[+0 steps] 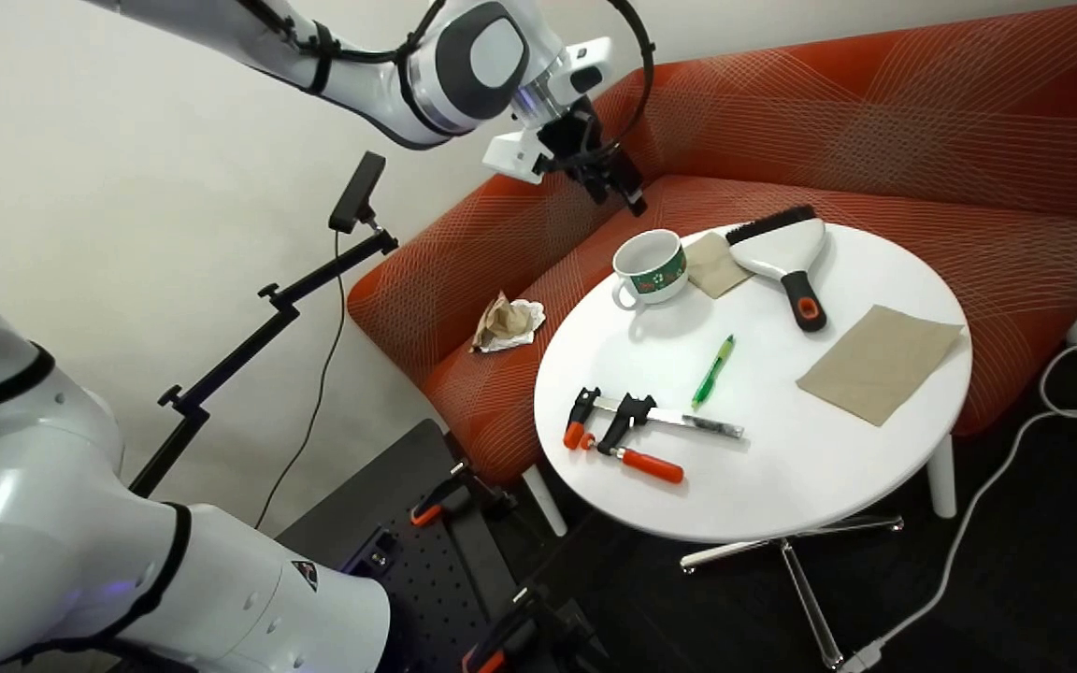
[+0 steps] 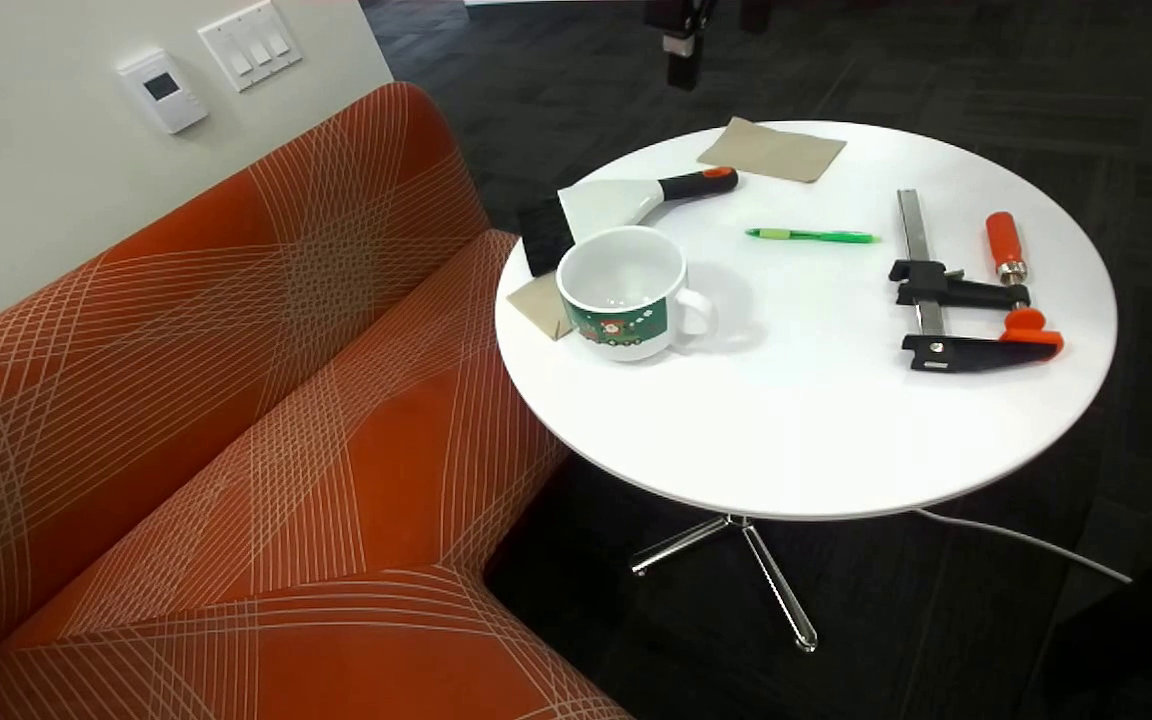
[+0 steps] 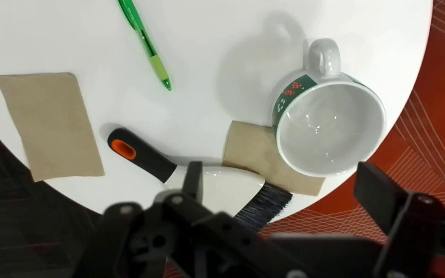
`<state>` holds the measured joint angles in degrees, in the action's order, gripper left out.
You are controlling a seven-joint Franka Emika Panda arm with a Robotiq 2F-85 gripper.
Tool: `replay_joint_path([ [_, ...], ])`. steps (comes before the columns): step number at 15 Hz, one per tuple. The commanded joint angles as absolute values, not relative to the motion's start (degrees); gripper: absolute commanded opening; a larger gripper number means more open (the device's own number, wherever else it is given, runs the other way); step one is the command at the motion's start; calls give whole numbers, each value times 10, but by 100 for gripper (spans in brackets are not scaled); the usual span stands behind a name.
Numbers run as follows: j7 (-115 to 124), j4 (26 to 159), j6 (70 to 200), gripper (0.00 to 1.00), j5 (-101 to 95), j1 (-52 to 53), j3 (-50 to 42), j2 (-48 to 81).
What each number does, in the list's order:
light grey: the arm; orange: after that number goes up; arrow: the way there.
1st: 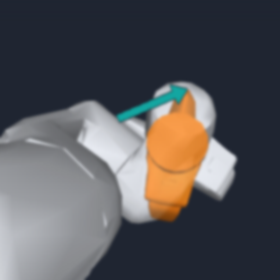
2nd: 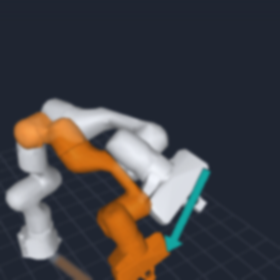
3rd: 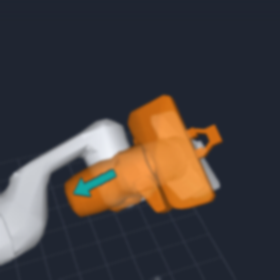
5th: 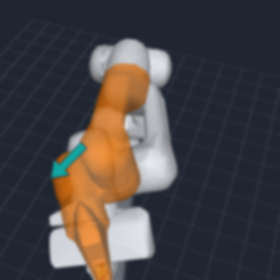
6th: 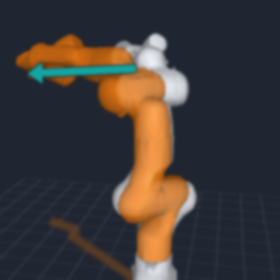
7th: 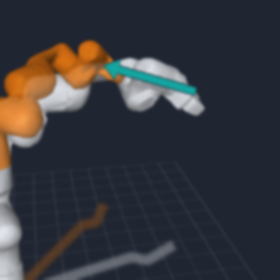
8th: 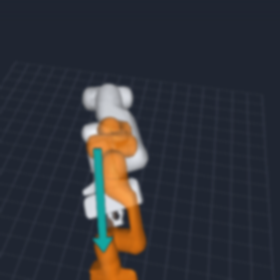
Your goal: Move the white and green mug to the right
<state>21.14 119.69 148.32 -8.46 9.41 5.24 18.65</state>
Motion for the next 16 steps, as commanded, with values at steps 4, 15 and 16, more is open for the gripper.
replay_joint_path([
  [4, 244, 1081, 1469, 100, -92, 152, 9, 301],
  [15, 228, 954, 1407, 100, -64, 162, -15, 441],
  [16, 225, 947, 1399, 100, -60, 160, -12, 448],
])
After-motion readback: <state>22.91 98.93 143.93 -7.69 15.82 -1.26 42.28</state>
